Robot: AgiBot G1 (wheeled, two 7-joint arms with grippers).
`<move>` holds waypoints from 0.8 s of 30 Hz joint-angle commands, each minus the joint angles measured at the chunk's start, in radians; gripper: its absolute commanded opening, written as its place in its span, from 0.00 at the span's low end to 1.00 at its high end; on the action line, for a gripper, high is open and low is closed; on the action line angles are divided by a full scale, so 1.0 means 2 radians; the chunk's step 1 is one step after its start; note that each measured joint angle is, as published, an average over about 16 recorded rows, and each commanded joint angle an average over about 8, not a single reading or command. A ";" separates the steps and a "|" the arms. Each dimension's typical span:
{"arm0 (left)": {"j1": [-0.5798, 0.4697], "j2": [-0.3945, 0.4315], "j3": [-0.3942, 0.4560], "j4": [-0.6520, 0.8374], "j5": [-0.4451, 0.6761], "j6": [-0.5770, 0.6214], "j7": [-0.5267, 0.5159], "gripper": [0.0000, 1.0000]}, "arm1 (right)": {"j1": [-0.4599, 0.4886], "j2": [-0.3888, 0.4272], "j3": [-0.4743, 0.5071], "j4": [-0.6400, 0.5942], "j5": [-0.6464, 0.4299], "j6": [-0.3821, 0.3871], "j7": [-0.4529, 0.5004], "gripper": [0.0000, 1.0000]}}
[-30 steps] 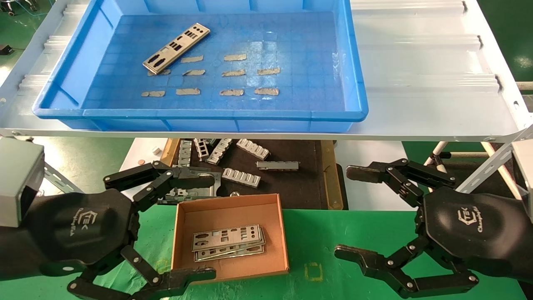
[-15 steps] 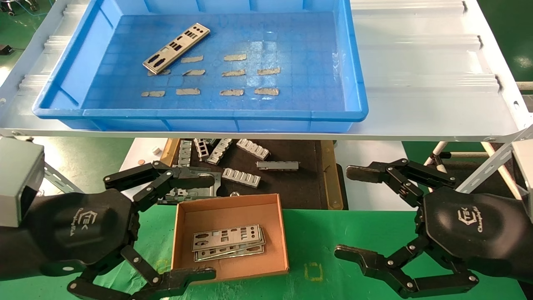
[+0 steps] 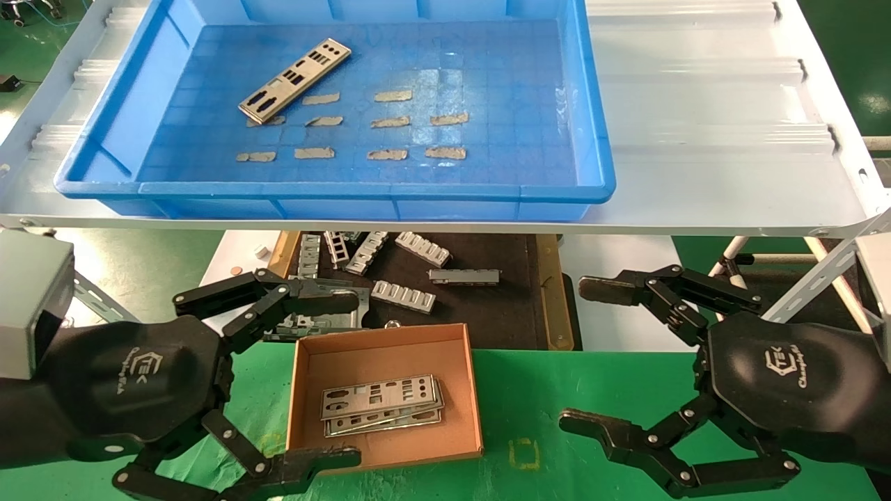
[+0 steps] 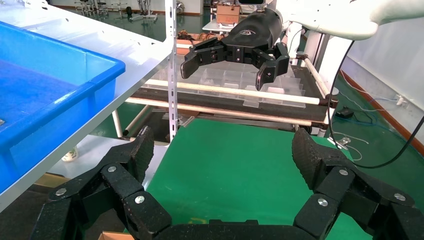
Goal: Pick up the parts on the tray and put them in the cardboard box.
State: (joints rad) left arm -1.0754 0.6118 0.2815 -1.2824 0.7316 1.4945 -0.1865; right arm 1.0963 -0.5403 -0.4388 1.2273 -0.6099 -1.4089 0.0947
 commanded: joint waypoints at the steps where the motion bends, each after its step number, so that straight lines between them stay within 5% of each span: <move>1: 0.000 0.000 0.000 0.000 0.000 0.000 0.000 1.00 | 0.000 0.000 0.000 0.000 0.000 0.000 0.000 1.00; 24: 0.000 0.000 0.000 0.000 0.000 0.000 0.000 1.00 | 0.000 0.000 0.000 0.000 0.000 0.000 0.000 1.00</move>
State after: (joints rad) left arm -1.0754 0.6118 0.2815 -1.2824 0.7316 1.4945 -0.1865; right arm 1.0963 -0.5403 -0.4388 1.2273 -0.6099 -1.4089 0.0947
